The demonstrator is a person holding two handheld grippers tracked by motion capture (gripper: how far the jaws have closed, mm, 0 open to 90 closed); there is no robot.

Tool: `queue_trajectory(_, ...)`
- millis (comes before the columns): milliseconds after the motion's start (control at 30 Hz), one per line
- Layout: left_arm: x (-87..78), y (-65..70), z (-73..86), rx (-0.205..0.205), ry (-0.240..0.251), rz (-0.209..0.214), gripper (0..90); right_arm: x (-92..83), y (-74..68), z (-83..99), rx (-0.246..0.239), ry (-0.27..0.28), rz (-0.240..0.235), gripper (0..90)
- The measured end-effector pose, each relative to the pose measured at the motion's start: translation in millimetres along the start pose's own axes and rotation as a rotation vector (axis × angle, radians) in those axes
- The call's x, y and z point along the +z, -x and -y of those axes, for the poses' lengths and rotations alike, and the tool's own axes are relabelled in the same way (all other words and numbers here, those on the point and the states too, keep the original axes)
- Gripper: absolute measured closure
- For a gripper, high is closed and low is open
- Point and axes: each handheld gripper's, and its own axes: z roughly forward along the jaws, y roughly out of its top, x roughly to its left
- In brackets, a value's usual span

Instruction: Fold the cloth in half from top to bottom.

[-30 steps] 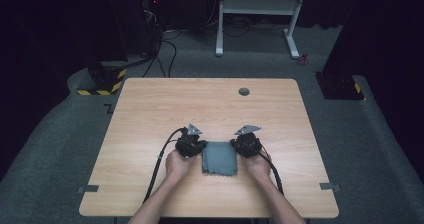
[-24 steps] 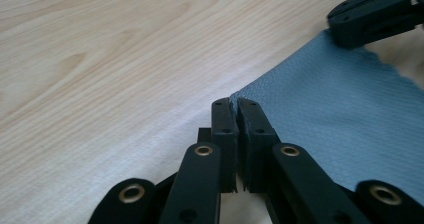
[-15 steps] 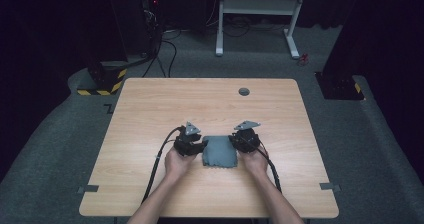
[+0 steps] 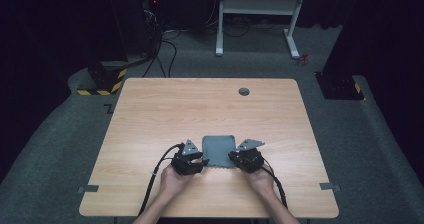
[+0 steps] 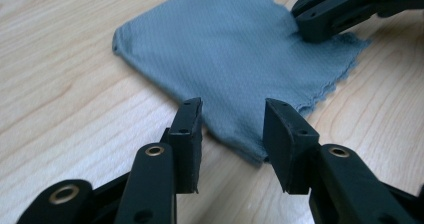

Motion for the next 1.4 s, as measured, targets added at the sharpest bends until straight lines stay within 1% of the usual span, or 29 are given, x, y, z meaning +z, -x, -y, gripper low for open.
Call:
queue_trajectory(33,-0.1,0.6,1.3,0.004,-0.008,-0.003,59.6,-0.7,0.1,0.9,-0.008,0.002,0.004,81.9)
queue_trajectory(100,-1.0,0.6,2.4,0.009,-0.007,-0.004,59.1,-1.8,-0.1,2.0,-0.014,-0.001,0.008,81.3)
queue_trajectory(133,-1.4,1.1,2.5,0.003,-0.007,-0.007,58.6,-1.7,-0.2,2.1,-0.017,0.0,0.01,80.7)
queue_trajectory(200,-3.5,0.2,2.5,0.004,0.003,-0.021,56.1,-2.0,-0.7,1.3,-0.02,-0.001,0.018,77.6)
queue_trajectory(233,-5.4,-1.1,2.7,-0.02,0.02,-0.016,53.6,-2.9,-0.6,1.3,-0.016,0.005,0.022,77.0)
queue_trajectory(300,-8.7,-3.8,3.0,-0.045,0.044,-0.01,51.3,-5.4,1.2,1.3,0.002,0.019,0.019,76.6)
queue_trajectory(400,-13.5,-7.3,2.5,-0.063,0.066,-0.016,50.5,-10.8,4.9,0.5,0.017,0.05,0.026,76.1)
queue_trajectory(467,-17.2,-8.8,1.7,-0.075,0.079,-0.017,49.9,-14.8,6.5,0.3,0.036,0.065,0.027,75.5)
queue_trajectory(533,-21.4,-9.9,1.2,-0.079,0.099,-0.021,49.2,-18.8,8.2,-0.2,0.043,0.075,0.031,74.5)
queue_trajectory(633,-27.1,-11.8,1.7,-0.103,0.127,-0.02,47.9,-23.9,10.7,0.2,0.055,0.084,0.039,72.6)
queue_trajectory(667,-29.2,-13.4,2.0,-0.101,0.132,-0.024,47.5,-25.2,11.6,0.5,0.059,0.088,0.044,72.2)
queue_trajectory(733,-33.0,-15.1,3.2,-0.121,0.145,-0.027,46.7,-28.6,14.2,1.1,0.069,0.097,0.047,71.4)
queue_trajectory(800,-37.1,-17.8,4.1,-0.126,0.155,-0.032,45.9,-31.8,16.1,2.2,0.086,0.11,0.048,70.4)
queue_trajectory(833,-39.1,-18.1,4.7,-0.137,0.164,-0.033,45.6,-33.0,16.8,2.6,0.09,0.112,0.048,69.9)
queue_trajectory(900,-43.7,-20.3,6.2,-0.135,0.174,-0.045,45.2,-35.7,17.8,3.3,0.09,0.117,0.053,68.8)
queue_trajectory(967,-47.1,-21.7,8.0,-0.149,0.185,-0.05,45.0,-38.5,18.9,4.2,0.104,0.123,0.054,67.8)
queue_trajectory(1067,-51.5,-24.5,9.8,-0.153,0.197,-0.059,44.3,-42.4,21.2,5.3,0.112,0.134,0.059,66.7)
queue_trajectory(1133,-54.1,-25.8,10.6,-0.164,0.208,-0.062,43.5,-45.0,22.7,6.3,0.122,0.146,0.057,65.8)
queue_trajectory(1167,-56.1,-26.8,10.9,-0.16,0.21,-0.066,43.4,-45.9,23.5,6.4,0.122,0.148,0.057,65.3)
queue_trajectory(1200,-57.1,-26.9,11.3,-0.166,0.216,-0.064,43.1,-47.1,23.8,6.7,0.124,0.148,0.057,64.8)
queue_trajectory(1333,-61.0,-27.8,12.5,-0.175,0.222,-0.066,42.2,-50.6,25.4,7.8,0.135,0.155,0.058,62.2)
queue_trajectory(1400,-62.5,-28.5,13.3,-0.169,0.221,-0.071,41.9,-52.5,26.5,8.5,0.137,0.158,0.061,61.0)
